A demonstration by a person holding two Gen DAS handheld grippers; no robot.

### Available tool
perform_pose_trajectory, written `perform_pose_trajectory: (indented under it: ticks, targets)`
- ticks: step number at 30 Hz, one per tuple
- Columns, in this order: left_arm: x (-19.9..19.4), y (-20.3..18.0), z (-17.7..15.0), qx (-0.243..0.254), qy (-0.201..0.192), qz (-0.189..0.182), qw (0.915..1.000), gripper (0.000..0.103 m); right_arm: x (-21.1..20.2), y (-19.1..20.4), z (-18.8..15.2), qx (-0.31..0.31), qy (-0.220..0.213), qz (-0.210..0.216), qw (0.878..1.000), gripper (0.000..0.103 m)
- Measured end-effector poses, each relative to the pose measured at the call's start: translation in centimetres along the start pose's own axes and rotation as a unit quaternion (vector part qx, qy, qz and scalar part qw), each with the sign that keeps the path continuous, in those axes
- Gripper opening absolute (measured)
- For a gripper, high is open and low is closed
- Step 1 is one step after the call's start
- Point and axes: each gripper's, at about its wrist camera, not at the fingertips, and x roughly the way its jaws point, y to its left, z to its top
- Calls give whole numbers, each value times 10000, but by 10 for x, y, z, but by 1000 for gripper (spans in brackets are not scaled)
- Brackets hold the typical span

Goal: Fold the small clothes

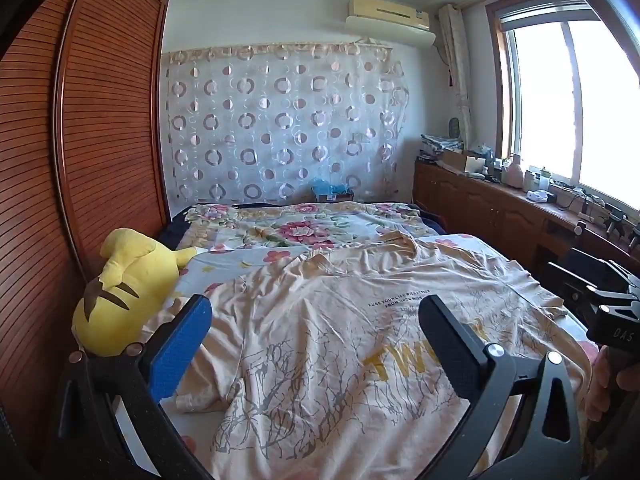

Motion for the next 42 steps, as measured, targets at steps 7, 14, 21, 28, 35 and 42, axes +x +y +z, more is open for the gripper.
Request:
perform_pose_trajectory:
  ticks: [7, 14, 21, 28, 35, 42]
  targets:
    - [-1, 0, 0, 29, -110, 27, 9999, 103, 0, 0, 0, 31, 17, 12, 10000, 98]
    - [-7, 3, 3, 32, -119, 37, 9999, 103, 1, -2, -1, 45, 6, 13, 10000, 98]
    - [-8, 3, 3, 37, -130, 33, 9999, 103, -1, 1, -1, 71, -5, 27, 10000, 98]
    - [-8, 3, 3, 37, -127, 36, 9999, 103, 0, 0, -1, 76, -13, 29, 10000, 98]
    - [-7, 3, 2, 33, -135, 34, 9999, 103, 0, 0, -1, 76, -16, 33, 10000, 98]
    - [-7, 3, 2, 28, -138, 33, 9999, 103, 0, -1, -1, 79, -20, 39, 10000, 98]
